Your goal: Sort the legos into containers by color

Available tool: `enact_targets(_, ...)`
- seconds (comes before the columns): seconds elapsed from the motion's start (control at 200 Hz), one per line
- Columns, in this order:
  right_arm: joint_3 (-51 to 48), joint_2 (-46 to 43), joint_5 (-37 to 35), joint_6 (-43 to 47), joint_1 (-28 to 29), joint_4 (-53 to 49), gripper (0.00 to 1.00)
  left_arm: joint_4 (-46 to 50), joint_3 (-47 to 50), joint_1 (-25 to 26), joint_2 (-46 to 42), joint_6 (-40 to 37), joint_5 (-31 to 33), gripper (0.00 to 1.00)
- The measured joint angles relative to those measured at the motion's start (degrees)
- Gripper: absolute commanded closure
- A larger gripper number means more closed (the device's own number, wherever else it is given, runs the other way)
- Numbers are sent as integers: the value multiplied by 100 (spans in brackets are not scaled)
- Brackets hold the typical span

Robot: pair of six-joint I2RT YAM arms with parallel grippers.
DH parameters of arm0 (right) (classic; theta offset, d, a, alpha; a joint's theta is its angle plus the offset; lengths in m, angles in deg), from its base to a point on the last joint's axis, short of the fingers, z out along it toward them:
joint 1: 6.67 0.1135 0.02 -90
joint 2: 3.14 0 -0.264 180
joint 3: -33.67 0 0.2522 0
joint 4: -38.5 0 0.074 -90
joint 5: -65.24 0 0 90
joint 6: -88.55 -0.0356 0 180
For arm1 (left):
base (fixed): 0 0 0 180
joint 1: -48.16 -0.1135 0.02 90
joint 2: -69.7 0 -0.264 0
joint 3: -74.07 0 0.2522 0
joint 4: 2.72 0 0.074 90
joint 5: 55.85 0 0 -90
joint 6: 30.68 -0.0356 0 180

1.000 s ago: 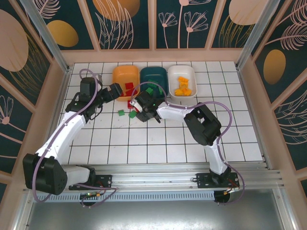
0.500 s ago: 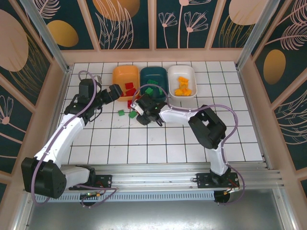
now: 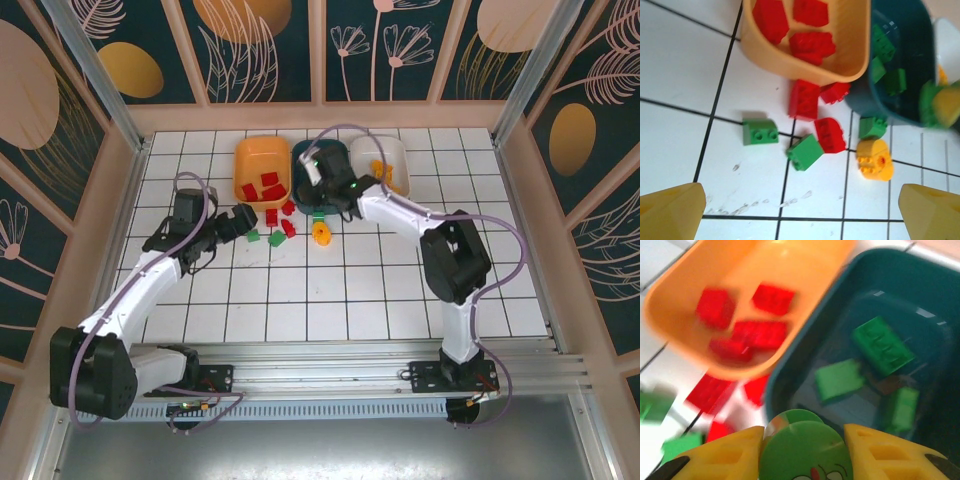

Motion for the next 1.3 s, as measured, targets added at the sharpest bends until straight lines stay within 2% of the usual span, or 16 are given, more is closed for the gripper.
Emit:
enact_targets(0.135,782,577,66,-348,-474,-68,75,-4,42,4,319,-24,181,4)
enact_targets(0.295,1392,1250,181,-592,-671,-413,71,-72,42,9,787,-133,321,5)
enact_targets(0.335,1504,1388,223,-643,-682,-522,65,-111,42,11,927,-155,339,5)
enact_targets(0.43,1698,1609,289,-761,-702,-754,42,-181,39,44,1226,-181,391,6)
enact_targets(0.596,1692,1606,212,-876,-684,-887,31,-221,-136,177,1714,-234,522,7)
enact_targets(0.726,1075,1099,-28,-988,-640,-719,30,-260,-417,365,2013,-264,734,13)
enact_targets(1.051,-1143,-1364,-308,-1250,-157,149,30,-343,-1008,531,2883,-339,1102,28)
enact_targets(1.151,-1703,-1792,-308,-1340,-116,315,32,-348,-1189,535,3154,-385,1209,38)
enact_targets(1.221,-2116,-2031,-310,-1425,-118,358,33,-345,-1274,535,3300,-433,1272,53)
enact_targets(1.296,-2470,-2238,-306,-1478,-122,367,33,-341,-1338,540,3432,-444,1309,55)
